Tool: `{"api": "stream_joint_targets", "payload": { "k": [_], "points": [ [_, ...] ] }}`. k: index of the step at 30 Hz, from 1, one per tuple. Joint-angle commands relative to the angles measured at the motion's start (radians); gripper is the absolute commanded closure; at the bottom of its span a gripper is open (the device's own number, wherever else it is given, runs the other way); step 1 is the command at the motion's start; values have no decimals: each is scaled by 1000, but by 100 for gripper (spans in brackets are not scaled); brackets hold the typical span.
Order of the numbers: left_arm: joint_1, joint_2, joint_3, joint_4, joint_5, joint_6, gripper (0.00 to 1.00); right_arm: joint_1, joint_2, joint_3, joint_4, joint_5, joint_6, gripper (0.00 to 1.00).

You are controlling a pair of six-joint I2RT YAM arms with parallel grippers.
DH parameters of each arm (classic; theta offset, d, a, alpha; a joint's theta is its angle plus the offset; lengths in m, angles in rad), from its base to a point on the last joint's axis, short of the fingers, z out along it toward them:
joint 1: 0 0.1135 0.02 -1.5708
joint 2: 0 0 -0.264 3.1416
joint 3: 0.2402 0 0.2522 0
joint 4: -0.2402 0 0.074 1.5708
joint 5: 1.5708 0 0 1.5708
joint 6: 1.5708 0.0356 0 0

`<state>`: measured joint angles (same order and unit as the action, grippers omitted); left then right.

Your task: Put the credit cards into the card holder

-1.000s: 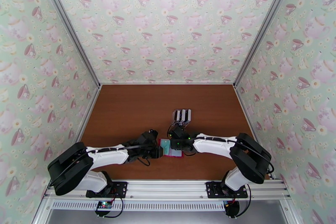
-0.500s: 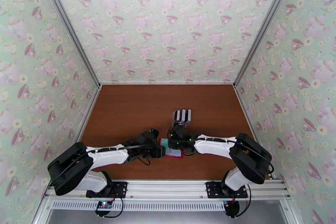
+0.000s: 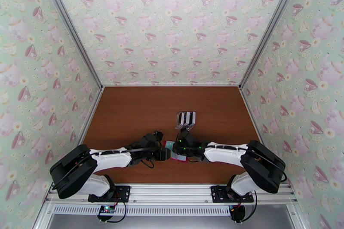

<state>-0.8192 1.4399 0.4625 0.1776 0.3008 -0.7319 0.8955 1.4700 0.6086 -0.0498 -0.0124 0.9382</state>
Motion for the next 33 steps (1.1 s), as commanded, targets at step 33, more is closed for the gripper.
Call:
{"api": "stream_joint_targets", "payload": {
  "k": [33],
  "points": [
    [-12, -16, -17, -200, -132, 48, 42, -34, 54, 147, -256, 163, -154, 59]
  ]
}}
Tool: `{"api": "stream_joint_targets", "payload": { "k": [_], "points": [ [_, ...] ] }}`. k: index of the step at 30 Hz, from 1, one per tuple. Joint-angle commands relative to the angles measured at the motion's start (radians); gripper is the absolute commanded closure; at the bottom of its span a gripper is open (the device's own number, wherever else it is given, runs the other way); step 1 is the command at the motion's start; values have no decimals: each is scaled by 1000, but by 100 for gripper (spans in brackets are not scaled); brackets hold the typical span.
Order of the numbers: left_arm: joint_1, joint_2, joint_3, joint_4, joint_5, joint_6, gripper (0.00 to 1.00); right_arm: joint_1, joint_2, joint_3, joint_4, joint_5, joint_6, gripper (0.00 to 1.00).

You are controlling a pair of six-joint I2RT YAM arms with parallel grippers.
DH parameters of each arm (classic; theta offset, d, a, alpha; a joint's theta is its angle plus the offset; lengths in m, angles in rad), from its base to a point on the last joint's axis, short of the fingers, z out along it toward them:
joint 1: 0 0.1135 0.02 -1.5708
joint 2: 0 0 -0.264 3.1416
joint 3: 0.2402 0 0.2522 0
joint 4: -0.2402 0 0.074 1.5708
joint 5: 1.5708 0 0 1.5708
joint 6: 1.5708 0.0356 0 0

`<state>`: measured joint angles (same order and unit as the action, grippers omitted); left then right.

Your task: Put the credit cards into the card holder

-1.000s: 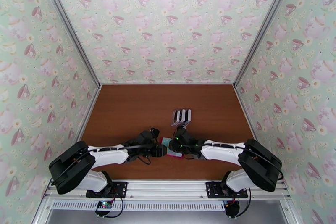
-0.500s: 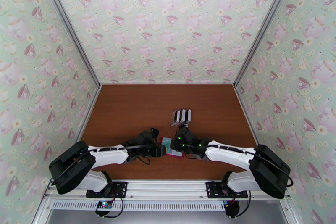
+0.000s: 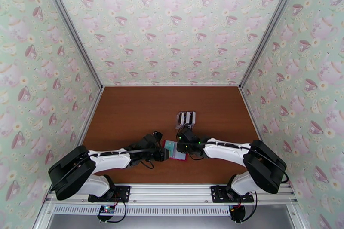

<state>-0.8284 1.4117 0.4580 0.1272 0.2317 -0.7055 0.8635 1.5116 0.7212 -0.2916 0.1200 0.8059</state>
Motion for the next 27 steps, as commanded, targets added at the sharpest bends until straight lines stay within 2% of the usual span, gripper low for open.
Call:
{"api": "stream_joint_targets", "payload": {
  "k": [1, 27],
  "points": [
    [-3, 15, -12, -149, -63, 21, 42, -4, 15, 36, -15, 30, -23, 59],
    [-11, 21, 16, -145, -56, 36, 38, -30, 76, 68, 15, 18, -47, 59]
  ]
}}
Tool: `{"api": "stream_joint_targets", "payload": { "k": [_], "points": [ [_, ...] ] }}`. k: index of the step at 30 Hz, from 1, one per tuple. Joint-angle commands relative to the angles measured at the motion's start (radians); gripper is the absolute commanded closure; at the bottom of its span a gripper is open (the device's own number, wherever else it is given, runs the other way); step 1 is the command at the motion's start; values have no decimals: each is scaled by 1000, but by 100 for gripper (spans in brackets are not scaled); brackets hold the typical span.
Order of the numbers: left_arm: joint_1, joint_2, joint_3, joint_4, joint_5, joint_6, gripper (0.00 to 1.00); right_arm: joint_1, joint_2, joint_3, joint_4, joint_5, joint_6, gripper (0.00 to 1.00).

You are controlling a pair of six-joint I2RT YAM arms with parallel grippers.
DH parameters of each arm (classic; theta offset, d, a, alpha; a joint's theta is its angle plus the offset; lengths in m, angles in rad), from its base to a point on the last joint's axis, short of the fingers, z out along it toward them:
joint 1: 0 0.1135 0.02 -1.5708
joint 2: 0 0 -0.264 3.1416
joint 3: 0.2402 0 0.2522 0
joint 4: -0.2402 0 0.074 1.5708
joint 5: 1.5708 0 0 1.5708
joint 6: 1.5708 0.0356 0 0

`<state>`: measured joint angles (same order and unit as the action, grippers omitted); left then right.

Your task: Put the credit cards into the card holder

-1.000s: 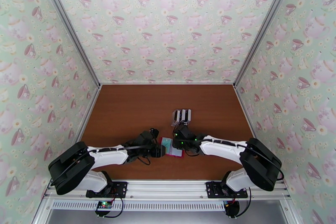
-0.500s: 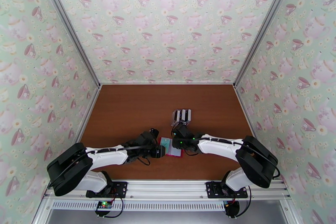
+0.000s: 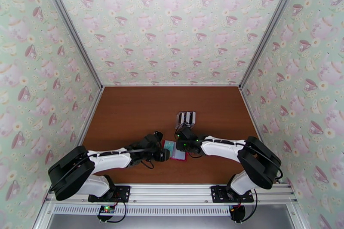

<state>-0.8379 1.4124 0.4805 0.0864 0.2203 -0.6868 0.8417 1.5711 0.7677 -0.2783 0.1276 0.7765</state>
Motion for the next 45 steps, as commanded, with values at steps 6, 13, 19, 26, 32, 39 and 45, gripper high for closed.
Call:
{"api": "stream_joint_targets", "payload": {
  "k": [6, 13, 19, 26, 32, 39, 45],
  "points": [
    [-12, 26, 13, -165, -96, 32, 38, -8, 43, 11, 40, -53, -4, 59],
    [-22, 38, 13, -152, -95, 23, 35, -5, 18, -47, 146, -157, 39, 59],
    [-26, 54, 4, -116, -72, 15, 31, -5, 15, -69, 205, -223, 65, 60],
    [-27, 54, 2, -104, -70, 12, 30, -5, -9, -98, 291, -282, 104, 60],
    [-28, 59, 3, -97, -65, 13, 29, 1, -10, -93, 318, -309, 118, 60],
    [-30, 72, 26, -165, -115, 22, 36, 5, 1, -87, 332, -322, 124, 60],
    [-30, 76, 32, -191, -143, 24, 57, 6, -29, -76, 298, -306, 111, 60]
  ]
}}
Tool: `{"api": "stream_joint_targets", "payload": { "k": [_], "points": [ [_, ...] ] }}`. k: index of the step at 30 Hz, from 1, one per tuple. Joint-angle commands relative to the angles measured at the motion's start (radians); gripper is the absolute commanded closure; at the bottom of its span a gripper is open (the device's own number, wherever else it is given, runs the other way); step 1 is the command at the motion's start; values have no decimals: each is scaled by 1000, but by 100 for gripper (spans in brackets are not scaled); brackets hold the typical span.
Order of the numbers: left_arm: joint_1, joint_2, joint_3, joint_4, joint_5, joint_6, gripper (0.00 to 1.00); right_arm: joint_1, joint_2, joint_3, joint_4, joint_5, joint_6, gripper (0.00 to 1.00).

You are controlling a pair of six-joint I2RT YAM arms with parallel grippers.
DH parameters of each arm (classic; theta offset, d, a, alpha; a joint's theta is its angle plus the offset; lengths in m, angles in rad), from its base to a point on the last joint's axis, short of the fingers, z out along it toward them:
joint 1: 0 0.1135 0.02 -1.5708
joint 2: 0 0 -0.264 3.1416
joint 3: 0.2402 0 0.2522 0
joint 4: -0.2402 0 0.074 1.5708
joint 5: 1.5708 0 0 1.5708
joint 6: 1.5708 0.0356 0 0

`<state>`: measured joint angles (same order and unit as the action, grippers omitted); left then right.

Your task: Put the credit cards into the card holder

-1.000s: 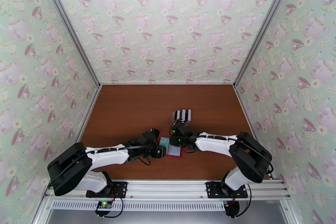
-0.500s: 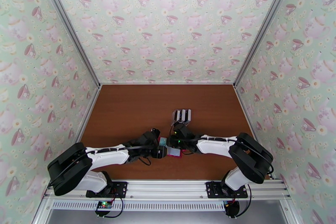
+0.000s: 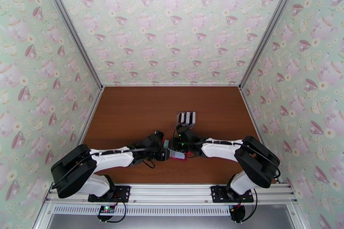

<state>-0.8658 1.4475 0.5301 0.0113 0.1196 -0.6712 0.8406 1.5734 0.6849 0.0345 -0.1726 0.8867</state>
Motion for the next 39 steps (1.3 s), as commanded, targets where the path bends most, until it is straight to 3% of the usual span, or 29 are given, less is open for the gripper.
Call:
{"api": "stream_joint_targets", "payload": {
  "k": [1, 8, 14, 20, 31, 39],
  "points": [
    [-2, 40, -18, -114, -41, 5, 60, 7, -42, 12, -29, 1, -7, 60],
    [-2, 28, -12, -109, -39, -1, 71, 4, -132, 45, -143, 70, -53, 58],
    [-4, 19, 4, -123, -42, -5, 72, -3, -155, 45, -182, 97, -73, 57],
    [-10, -19, 30, -161, -56, 7, 58, -3, -130, 40, -157, 84, -78, 57],
    [-21, -69, 93, -205, -62, 32, 52, -9, -113, 58, -167, 94, -101, 57],
    [-25, -89, 146, -245, -91, 50, 50, -25, -151, 112, -280, 164, -150, 56]
  ]
}}
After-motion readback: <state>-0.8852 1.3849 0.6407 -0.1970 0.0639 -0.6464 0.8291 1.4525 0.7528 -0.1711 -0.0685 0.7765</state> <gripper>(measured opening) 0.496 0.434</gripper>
